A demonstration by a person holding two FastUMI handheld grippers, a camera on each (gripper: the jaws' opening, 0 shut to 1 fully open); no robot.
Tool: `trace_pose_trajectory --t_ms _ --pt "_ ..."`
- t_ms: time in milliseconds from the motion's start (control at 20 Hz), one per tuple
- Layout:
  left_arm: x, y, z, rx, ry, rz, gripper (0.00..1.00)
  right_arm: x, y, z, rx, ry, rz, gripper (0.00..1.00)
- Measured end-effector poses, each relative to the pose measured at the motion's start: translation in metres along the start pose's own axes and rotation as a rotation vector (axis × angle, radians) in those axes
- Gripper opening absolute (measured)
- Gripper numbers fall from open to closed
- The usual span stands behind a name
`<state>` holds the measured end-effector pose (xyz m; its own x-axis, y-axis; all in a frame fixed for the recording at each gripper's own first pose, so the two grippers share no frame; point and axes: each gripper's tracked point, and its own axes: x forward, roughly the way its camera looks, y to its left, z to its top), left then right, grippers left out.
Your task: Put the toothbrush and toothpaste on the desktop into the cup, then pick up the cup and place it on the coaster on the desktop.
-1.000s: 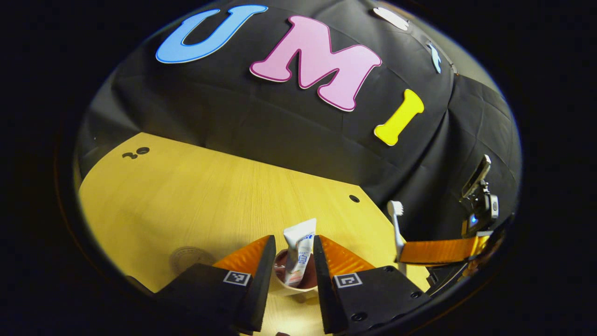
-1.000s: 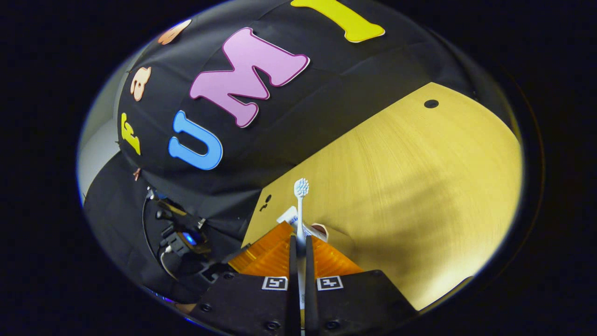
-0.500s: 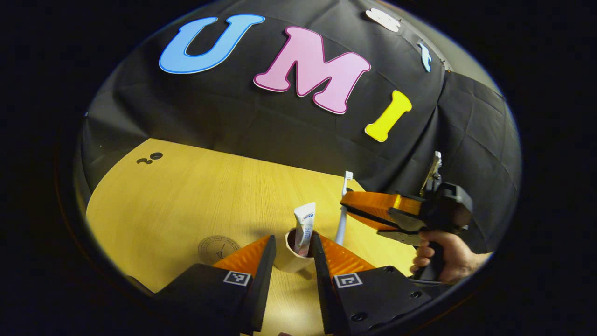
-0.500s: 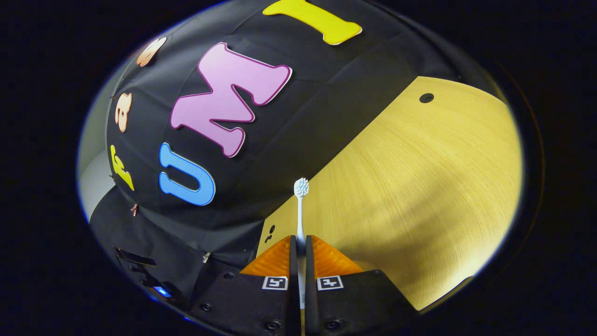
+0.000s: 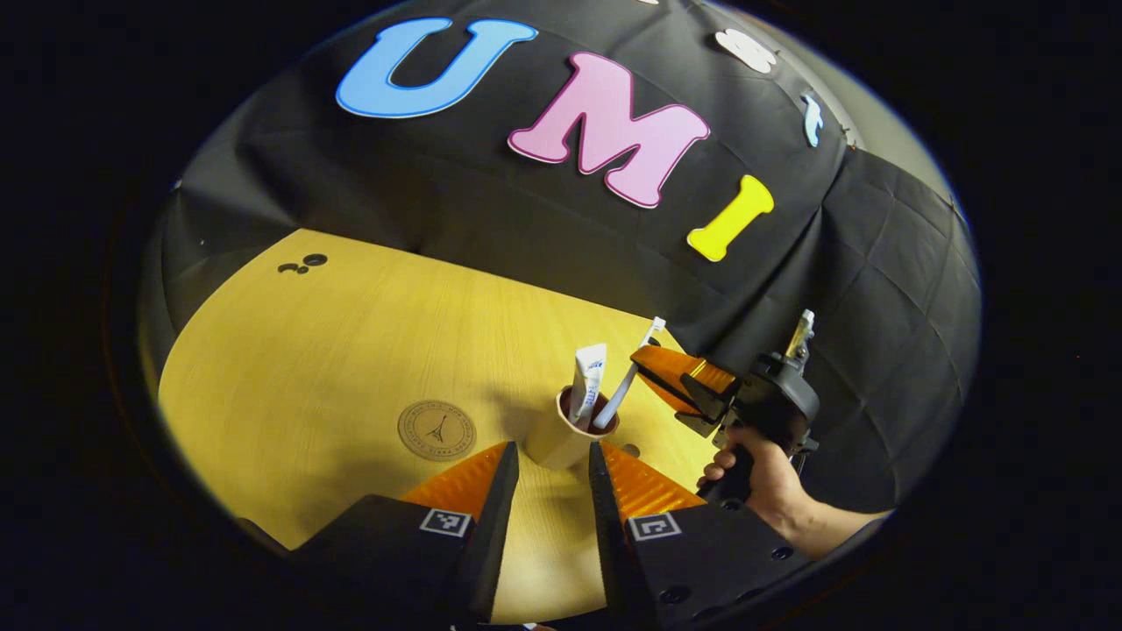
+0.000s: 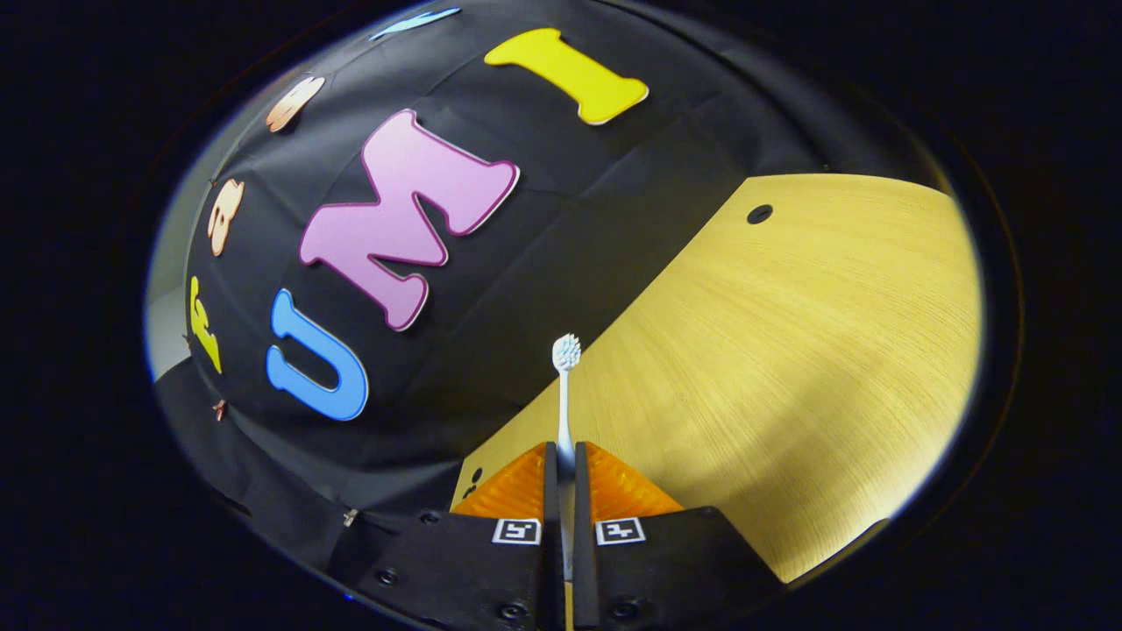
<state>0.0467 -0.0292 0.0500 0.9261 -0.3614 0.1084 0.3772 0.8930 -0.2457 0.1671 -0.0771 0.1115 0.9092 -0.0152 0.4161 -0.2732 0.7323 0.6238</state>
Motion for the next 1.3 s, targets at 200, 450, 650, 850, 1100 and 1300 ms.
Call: trace_pose_trajectory --t_ms 200,450,650,850,1100,1300 --pt "-0.002 0.008 -0.016 -0.001 -0.003 -0.009 0.51 -0.001 -0.008 -0.007 -0.026 -0.058 0.005 0.08" --pt "-0.007 0.013 -0.03 -0.017 0.007 -0.017 0.51 -0.002 -0.005 -0.018 -0.057 -0.091 0.029 0.08" --pt "-0.014 0.019 -0.039 -0.021 0.011 -0.012 0.51 -0.005 -0.004 -0.03 -0.112 -0.091 0.031 0.08" --pt "-0.017 0.022 -0.044 -0.018 0.017 -0.002 0.51 -0.01 -0.002 -0.033 -0.14 -0.095 0.035 0.11" --pt "-0.016 0.02 -0.041 -0.017 0.012 0.004 0.51 -0.026 -0.005 -0.041 -0.167 -0.025 0.02 0.17" --pt "-0.017 0.013 -0.039 0.015 0.011 0.001 0.51 -0.054 -0.007 -0.045 -0.209 0.047 0.019 0.21"
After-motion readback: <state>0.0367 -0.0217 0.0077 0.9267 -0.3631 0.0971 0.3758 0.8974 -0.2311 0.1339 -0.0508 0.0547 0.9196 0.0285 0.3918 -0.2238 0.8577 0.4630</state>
